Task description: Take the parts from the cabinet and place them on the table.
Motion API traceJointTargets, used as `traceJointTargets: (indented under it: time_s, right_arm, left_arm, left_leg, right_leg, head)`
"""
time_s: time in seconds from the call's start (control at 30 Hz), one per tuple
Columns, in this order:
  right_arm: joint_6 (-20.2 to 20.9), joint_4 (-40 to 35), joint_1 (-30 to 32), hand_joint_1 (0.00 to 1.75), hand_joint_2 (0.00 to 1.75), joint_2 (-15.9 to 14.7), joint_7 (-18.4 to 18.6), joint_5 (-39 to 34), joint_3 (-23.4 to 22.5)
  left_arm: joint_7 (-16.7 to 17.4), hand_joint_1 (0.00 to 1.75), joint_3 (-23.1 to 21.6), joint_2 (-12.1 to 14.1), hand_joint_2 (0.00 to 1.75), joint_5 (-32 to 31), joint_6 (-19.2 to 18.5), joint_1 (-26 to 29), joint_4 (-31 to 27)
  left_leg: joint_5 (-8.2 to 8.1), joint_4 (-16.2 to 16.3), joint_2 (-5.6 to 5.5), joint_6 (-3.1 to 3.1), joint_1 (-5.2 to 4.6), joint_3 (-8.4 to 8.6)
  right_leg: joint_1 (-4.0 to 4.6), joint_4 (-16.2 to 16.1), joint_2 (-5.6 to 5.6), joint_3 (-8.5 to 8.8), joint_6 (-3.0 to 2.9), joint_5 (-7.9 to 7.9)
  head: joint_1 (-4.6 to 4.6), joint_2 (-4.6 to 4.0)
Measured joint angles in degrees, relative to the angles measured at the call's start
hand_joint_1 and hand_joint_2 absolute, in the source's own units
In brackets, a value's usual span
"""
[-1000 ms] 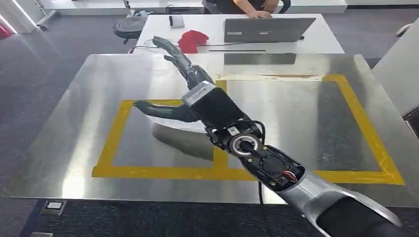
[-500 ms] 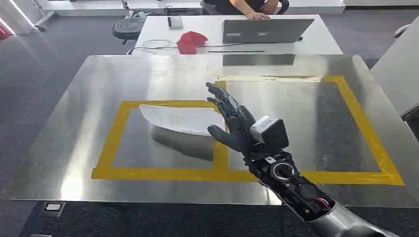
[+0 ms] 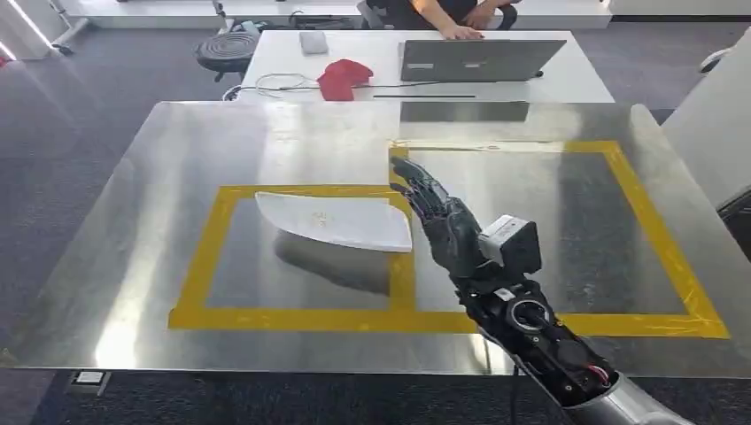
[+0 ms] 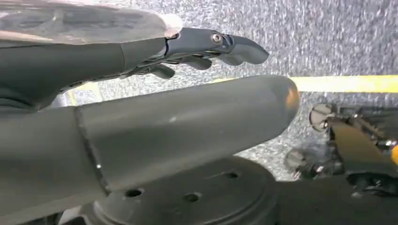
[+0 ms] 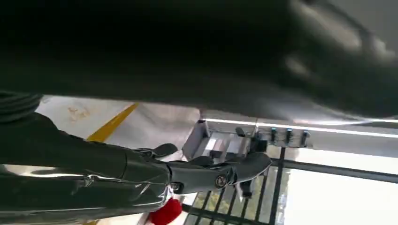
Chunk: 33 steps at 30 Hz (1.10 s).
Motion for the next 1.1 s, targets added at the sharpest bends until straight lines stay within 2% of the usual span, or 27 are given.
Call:
traceJointTargets:
  time_s: [0.03, 0.07, 0.1, 0.17, 0.2, 0.23, 0.27, 0.33, 0.37, 0.4, 0.43, 0.5, 0.57, 0.6, 0.63, 0.67, 0.7, 0.73, 0.77, 0.83, 0.87, 0.9, 0.93, 0.97, 1.03, 1.07, 1.1]
  right_arm:
    - [0.02, -0.07, 0.47, 0.0, 0.0, -0.15, 0.0, -0.18, -0.22]
    - [0.02, -0.09, 0.79, 0.0, 0.0, -0.35, 0.0, -0.26, -0.37]
    - [0.06, -0.13, 0.92, 0.0, 0.0, -0.43, 0.0, -0.26, -0.54]
    - [0.11, -0.41, 0.95, 0.0, 0.0, -0.57, 0.0, -0.26, -0.92]
    - [0.11, -0.48, 0.99, 0.0, 0.0, -0.59, -0.02, -0.26, -1.07]
    - [0.13, -0.57, 1.18, 0.0, 0.0, -0.59, 0.0, -0.28, -1.2]
    - [0.22, -0.68, 1.27, 0.0, 0.0, -0.61, 0.0, -0.28, -1.35]
    - [0.26, -0.87, 1.59, 0.0, 0.0, -0.63, -0.02, -0.28, -1.64]
    - [0.26, -1.0, 1.59, 0.0, 0.0, -0.65, 0.0, -0.28, -1.73]
    - [0.26, -1.14, 1.61, 0.0, 0.0, -0.65, 0.0, -0.28, -1.79]
    - [0.26, -1.27, 1.65, 0.0, 0.0, -0.65, 0.0, -0.28, -1.9]
    - [0.3, -1.35, 1.82, 0.0, 0.0, -0.68, 0.0, -0.28, -2.01]
    - [0.31, -1.35, 2.32, 0.0, 0.0, -0.74, 0.0, -0.28, -2.08]
    - [0.33, -1.35, 2.46, 0.0, 0.0, -0.74, 0.0, -0.28, -2.1]
    - [0.33, -1.38, 2.49, 0.0, 0.0, -0.76, 0.0, -0.28, -2.16]
    - [0.33, -1.44, 2.49, 0.0, 0.0, -0.79, 0.0, -0.28, -2.34]
    - [0.33, -1.6, 2.48, 0.0, 0.0, -0.76, 0.0, -0.28, -2.56]
    - [0.33, -1.7, 2.5, 0.0, 0.0, -0.79, 0.0, -0.28, -2.71]
    - [0.33, -1.84, 2.43, 0.0, 0.0, -0.83, -0.02, -0.28, -2.86]
    - [0.35, -1.97, 2.55, 0.0, 0.0, -0.85, 0.02, -0.3, -2.93]
    - [0.35, -2.01, 2.6, 0.0, 0.0, -0.87, 0.0, -0.28, -2.99]
    - [0.33, -2.07, 2.59, 0.0, 0.0, -1.0, 0.0, -0.31, -3.12]
    - [0.33, -2.12, 2.67, 0.0, 0.0, -1.11, 0.0, -0.31, -3.3]
    - [0.33, -2.21, 2.57, 0.0, 0.0, -1.11, 0.02, -0.31, -3.41]
    - [0.33, -2.25, 2.65, 0.0, 0.0, -1.2, 0.0, -0.31, -3.54]
    - [0.33, -2.25, 2.72, 0.0, 0.0, -1.31, 0.0, -0.31, -3.54]
    - [0.33, -2.25, 2.73, 0.0, 0.0, -1.35, 0.02, -0.31, -3.54]
  left_arm:
    - [0.0, 0.0, 0.07, 0.0, 0.0, 0.02, 0.0, 0.02, 0.0]
    - [0.02, 0.0, 0.11, 0.0, 0.0, 0.02, 0.0, 0.04, 0.0]
    - [0.0, 0.0, 0.11, -0.04, 0.0, 0.04, 0.0, 0.05, 0.0]
    - [0.02, 0.0, 0.15, -0.18, 0.0, 0.04, 0.0, 0.01, 0.0]
    - [0.02, 0.0, 0.2, -0.06, 0.0, 0.04, 0.0, 0.02, 0.0]
    - [0.04, 0.0, 0.24, 0.0, 0.0, -0.04, 0.11, -0.03, 0.0]
    - [0.07, 0.0, 0.26, 0.0, 0.0, -0.06, 0.11, -0.01, 0.02]
    - [0.2, 0.0, 0.26, -0.02, 0.0, -0.24, 0.13, 0.07, 0.02]
    - [0.22, 0.0, 0.26, -0.02, 0.0, -0.24, 0.11, 0.06, 0.02]
    - [0.22, 0.0, 0.26, -0.02, 0.0, -0.26, 0.11, 0.06, 0.0]
    - [0.22, 0.0, 0.26, -0.04, 0.0, -0.35, 0.11, 0.04, 0.0]
    - [0.22, 0.0, 0.26, -0.07, 0.0, -0.39, 0.11, 0.03, 0.0]
    - [0.35, 0.0, 0.26, -0.09, 0.0, -0.37, -0.04, 0.07, 0.0]
    - [0.46, 0.0, 0.26, -0.13, 0.0, -0.37, -0.04, 0.07, 0.0]
    - [0.76, 0.0, 0.28, -0.11, 0.0, -0.37, -0.04, 0.1, 0.02]
    - [0.94, 0.0, 0.28, -0.11, 0.0, -0.37, -0.04, 0.08, 0.02]
    - [1.03, 0.0, 0.28, -0.09, 0.0, -0.37, -0.04, 0.04, 0.02]
    - [1.05, 0.0, 0.28, 0.11, 0.0, -0.37, -0.04, -0.02, 0.02]
    - [1.12, 0.0, 0.28, 0.2, 0.0, -0.37, -0.04, 0.03, 0.02]
    - [1.11, 0.0, 0.28, 0.07, 0.0, -0.37, -0.04, -0.25, 0.02]
    - [1.11, 0.0, 0.31, 0.09, 0.0, -0.37, -0.04, -0.28, 0.02]
    - [1.16, 0.0, 0.28, -0.04, 0.0, -0.37, -0.04, -0.24, 0.0]
    - [1.22, 0.0, 0.31, -0.11, 0.0, -0.37, -0.04, -0.3, 0.02]
    - [1.18, 0.0, 0.31, -0.07, 0.0, -0.35, -0.04, -0.27, 0.02]
    - [1.18, 0.0, 0.31, -0.04, 0.0, -0.35, -0.04, -0.23, 0.02]
    - [1.18, 0.0, 0.31, -0.09, 0.0, -0.35, -0.04, -0.22, 0.02]
    - [1.18, 0.0, 0.31, -0.13, 0.0, -0.35, -0.04, -0.23, 0.02]
  left_leg:
    - [-0.1, 0.06, 0.13, -0.11, 0.06, 0.04]
    - [-0.26, 0.16, 0.26, -0.33, 0.19, 0.13]
    - [-0.41, 0.37, 0.37, -0.52, 0.36, 0.18]
    - [-1.1, 1.36, 0.62, -1.31, 0.9, 0.25]
    - [-1.39, 1.77, 0.71, -1.71, 0.9, 0.23]
    - [-1.56, 2.16, 0.73, -2.1, 0.61, 0.28]
    - [-1.53, 2.04, 0.72, -2.33, 0.57, 0.27]
    - [-1.38, 1.7, 1.07, -2.91, 0.73, 0.59]
    - [-1.5, 1.75, 1.21, -3.14, 0.78, 0.62]
    - [-2.43, 2.81, 1.13, -3.44, 0.92, 0.35]
    - [-4.15, 5.22, 1.14, -3.61, 0.93, -0.69]
    - [-9.47, 16.23, 1.12, -3.89, 0.92, -5.71]
    - [-11.26, 22.48, 1.11, -3.75, 0.88, -8.74]
    - [-10.42, 21.6, 1.11, -3.54, 0.88, -8.37]
    - [-7.99, 17.62, 1.05, -3.14, 0.81, -6.34]
    - [-5.54, 12.51, 0.93, -2.75, 0.75, -3.76]
    - [-2.79, 5.78, 0.23, -2.13, 0.62, -0.28]
    - [-2.89, 1.97, -1.18, -1.81, 0.44, 1.32]
    - [-2.07, 2.59, -1.18, -1.75, 0.11, 1.32]
    - [-1.85, 2.05, -0.87, -1.6, -0.23, 1.03]
    - [-1.8, 2.11, -0.71, -1.52, -0.23, 1.0]
    - [-1.33, 1.3, -0.28, -1.05, 0.32, 1.06]
    - [-1.0, 1.0, 0.39, -0.89, 0.54, 1.04]
    - [-0.71, 0.81, 0.56, -0.47, 0.48, 0.68]
    - [-0.24, 0.84, 1.26, -0.22, 0.38, -0.15]
    - [0.15, 0.86, 1.66, -0.19, 0.3, -0.71]
    - [0.42, 0.89, 1.91, -0.22, 0.26, -1.11]
  right_leg:
    - [-0.25, 2.28, -0.05, -1.46, 0.26, -0.23]
    - [-0.48, 1.56, -0.15, -1.46, 0.5, 1.1]
    - [-0.67, -1.21, -0.28, -0.42, 0.69, 3.13]
    - [-1.09, -13.35, -1.2, 5.31, 1.24, 9.37]
    - [-1.07, -15.65, -2.1, 6.22, 1.31, 9.48]
    - [-0.82, -15.75, -1.79, 5.94, 0.84, 9.94]
    - [-0.76, -15.25, -1.51, 5.93, 0.0, 9.83]
    - [-0.44, -15.3, -1.02, 5.77, -0.74, 9.9]
    - [-0.68, -15.52, -0.85, 5.97, -1.19, 10.14]
    - [-0.84, -15.64, -0.7, 6.69, -1.51, 10.27]
    - [-0.86, -15.63, -0.54, 6.67, -1.79, 10.37]
    - [-0.66, -15.56, -0.34, 6.51, -2.18, 10.63]
    - [-0.41, -15.54, 0.13, 6.42, -2.25, 10.68]
    - [-0.31, -15.54, 0.39, 6.43, -2.25, 10.69]
    - [-0.2, -15.53, 0.86, 6.44, -2.23, 10.71]
    - [-0.15, -15.54, 1.2, 6.51, -2.23, 10.71]
    - [-0.07, -15.54, 1.58, 6.6, -2.2, 10.72]
    - [-0.3, -15.58, 1.76, 6.55, -2.09, 10.79]
    - [-0.06, -15.72, 1.92, 6.31, -1.61, 11.06]
    - [-0.45, -15.77, 2.21, 5.93, -1.05, 11.36]
    - [-0.46, -15.97, 2.4, 5.97, -0.78, 11.53]
    - [-0.04, -16.04, 2.86, 5.77, -0.31, 11.64]
    - [-0.34, -15.19, 2.14, 5.68, -0.25, 10.52]
    - [-0.03, -12.28, 0.85, 4.4, -0.15, 7.58]
    - [-0.29, -2.85, -0.03, 0.82, 0.22, 1.82]
    - [-0.29, 1.84, -0.09, -0.69, 0.44, -0.31]
    - [-0.28, 3.44, -0.1, -0.98, 0.54, -0.82]
  head:
    - [0.0, 0.0]
    - [0.0, 0.0]
    - [0.0, 0.0]
    - [0.0, 0.0]
    - [0.04, 0.0]
    - [0.09, 0.0]
    - [-0.02, 0.0]
    - [0.0, 0.0]
    - [0.0, 0.0]
    - [-0.02, 0.0]
    - [-0.11, 0.0]
    - [-0.11, 0.0]
    - [-0.11, 0.0]
    - [-0.11, 0.0]
    - [-0.11, 0.0]
    - [-0.11, 0.0]
    - [-0.11, 0.0]
    - [-0.11, 0.0]
    - [0.04, 0.0]
    - [-0.17, 0.0]
    - [-0.2, 0.0]
    - [-0.17, 0.0]
    - [-0.2, 0.0]
    - [0.15, 0.0]
    - [0.22, 0.0]
    - [0.22, 0.0]
    - [0.22, 0.0]
